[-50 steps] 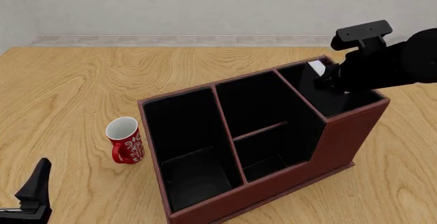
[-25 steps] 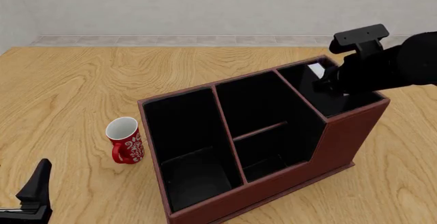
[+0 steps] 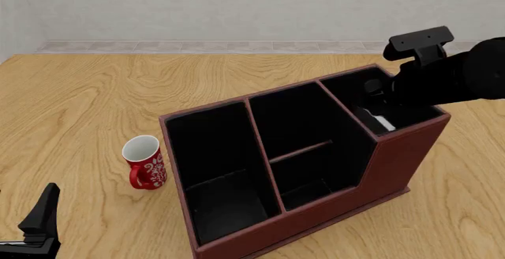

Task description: Pick up the book and place it in the right compartment of the caddy.

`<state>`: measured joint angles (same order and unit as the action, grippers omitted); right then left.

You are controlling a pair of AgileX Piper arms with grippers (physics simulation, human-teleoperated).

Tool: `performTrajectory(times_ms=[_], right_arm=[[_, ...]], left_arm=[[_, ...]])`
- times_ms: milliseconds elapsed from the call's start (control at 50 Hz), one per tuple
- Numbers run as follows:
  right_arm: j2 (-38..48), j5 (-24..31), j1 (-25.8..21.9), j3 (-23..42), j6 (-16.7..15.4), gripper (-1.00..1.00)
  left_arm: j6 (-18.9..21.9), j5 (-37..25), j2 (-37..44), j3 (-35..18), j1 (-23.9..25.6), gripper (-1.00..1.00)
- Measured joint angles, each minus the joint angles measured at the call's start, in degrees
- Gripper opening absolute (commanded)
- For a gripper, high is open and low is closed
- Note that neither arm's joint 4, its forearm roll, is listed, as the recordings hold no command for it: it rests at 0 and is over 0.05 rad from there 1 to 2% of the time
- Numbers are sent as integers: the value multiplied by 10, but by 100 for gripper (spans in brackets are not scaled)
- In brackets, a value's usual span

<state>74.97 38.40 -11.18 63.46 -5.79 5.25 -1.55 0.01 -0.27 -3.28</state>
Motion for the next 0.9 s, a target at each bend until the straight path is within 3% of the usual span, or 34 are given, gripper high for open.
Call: performTrajectory(times_ms=[320, 900], right_arm=[[-10, 13, 1, 12, -10, 100], [-90, 92, -1, 63, -36, 100]], left_arm=[[-1, 0, 0, -1, 2, 100], [-6, -2, 0, -9, 8, 100]])
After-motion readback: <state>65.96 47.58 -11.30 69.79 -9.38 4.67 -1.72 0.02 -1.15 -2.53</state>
